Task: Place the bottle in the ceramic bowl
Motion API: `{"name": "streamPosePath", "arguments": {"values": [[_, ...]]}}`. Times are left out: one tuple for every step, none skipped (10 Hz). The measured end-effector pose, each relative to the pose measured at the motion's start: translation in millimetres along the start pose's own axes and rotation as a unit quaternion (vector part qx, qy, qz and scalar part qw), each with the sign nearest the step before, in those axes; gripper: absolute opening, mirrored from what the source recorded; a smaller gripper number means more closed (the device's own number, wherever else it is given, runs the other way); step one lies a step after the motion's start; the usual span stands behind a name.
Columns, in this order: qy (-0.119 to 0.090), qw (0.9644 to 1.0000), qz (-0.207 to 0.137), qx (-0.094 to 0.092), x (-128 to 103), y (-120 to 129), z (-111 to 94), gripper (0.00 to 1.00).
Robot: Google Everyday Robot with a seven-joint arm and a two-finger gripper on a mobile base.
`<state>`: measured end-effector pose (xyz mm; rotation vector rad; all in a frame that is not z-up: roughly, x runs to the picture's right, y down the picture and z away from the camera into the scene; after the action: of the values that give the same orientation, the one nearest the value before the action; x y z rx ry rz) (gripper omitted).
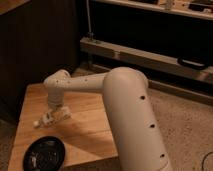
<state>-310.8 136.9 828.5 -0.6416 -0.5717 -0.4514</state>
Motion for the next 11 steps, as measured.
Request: {"name": "streamPosePath", "arguments": {"values": [[-0.004, 1.0, 0.002, 0.002, 0.2, -0.6, 2.4, 0.65], [-0.012, 0.9999, 0.005, 0.004, 1.2, -1.0, 7.2, 0.65], [-0.019, 0.9998, 0.005, 0.003, 0.2, -1.4, 11.6, 0.65], [-0.025, 0.9997, 0.003, 0.002, -2.0, -3.5, 14.8, 0.65], [-0.03, 0.9995, 0.0, -0.001, -5.0, -5.4, 17.8, 0.65], [-0.036, 0.9993, -0.002, -0.005, -5.6, -6.5, 20.0, 0.65], [-0.041, 0.9991, -0.002, -0.011, -5.5, -6.9, 21.3, 0.64], [-0.045, 0.9989, -0.003, -0.016, -6.9, -6.8, 21.8, 0.58], [-0.049, 0.9984, -0.008, -0.027, -9.7, -5.6, 23.6, 0.46], [-0.052, 0.998, -0.012, -0.034, -12.6, -5.1, 23.9, 0.37], [-0.053, 0.9977, -0.016, -0.04, -14.4, -3.8, 24.7, 0.29]]}}
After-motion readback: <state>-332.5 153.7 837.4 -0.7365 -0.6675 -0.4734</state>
